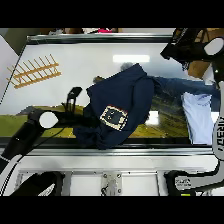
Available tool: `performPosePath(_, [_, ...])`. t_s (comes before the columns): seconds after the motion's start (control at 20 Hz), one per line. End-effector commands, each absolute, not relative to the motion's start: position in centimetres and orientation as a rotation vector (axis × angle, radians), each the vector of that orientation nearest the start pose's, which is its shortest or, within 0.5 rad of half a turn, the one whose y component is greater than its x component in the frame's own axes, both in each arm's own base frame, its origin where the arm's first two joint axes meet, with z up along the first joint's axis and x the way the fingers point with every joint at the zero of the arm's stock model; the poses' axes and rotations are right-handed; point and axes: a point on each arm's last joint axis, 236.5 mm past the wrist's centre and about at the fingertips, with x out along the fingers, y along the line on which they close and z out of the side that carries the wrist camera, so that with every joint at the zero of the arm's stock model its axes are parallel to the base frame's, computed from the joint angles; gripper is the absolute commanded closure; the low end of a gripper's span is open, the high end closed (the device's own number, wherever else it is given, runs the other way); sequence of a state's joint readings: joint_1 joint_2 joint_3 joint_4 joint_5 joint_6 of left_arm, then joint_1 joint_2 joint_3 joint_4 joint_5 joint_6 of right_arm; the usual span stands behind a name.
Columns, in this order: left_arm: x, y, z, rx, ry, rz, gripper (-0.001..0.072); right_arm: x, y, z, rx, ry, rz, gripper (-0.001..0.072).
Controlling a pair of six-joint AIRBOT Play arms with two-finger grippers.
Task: Fold the clothes and pants, and hang the long-sleeved shirts on hangers.
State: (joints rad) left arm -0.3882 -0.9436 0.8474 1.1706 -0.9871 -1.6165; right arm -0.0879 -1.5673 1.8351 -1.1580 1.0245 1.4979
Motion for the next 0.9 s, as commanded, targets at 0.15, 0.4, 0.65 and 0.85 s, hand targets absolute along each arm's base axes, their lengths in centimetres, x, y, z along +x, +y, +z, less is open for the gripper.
performPosePath(0.15, [32.8, -6.9, 2.4, -0.332, 1.146, -0.133, 0.0015, 45.6, 0.8, 17.2, 0.23, 0.916, 0.218, 0.02])
performPosePath(0.4, [28.8, -11.0, -3.1, -0.589, 1.385, -0.365, 0.0015, 37.9, -0.9, 7.2, 0.426, 1.114, 0.065, 0.0199])
performPosePath(0.65, [27.5, -12.3, -4.9, -0.659, 1.486, -0.413, 0.0016, 31.4, 0.5, -2.4, 0.563, 1.303, 0.004, 0.0199])
performPosePath(0.85, [27.4, -12.8, -5.2, -0.654, 1.493, -0.452, 0.0688, 29.7, 3.4, -6.8, 0.776, 1.32, -0.016, 0.02])
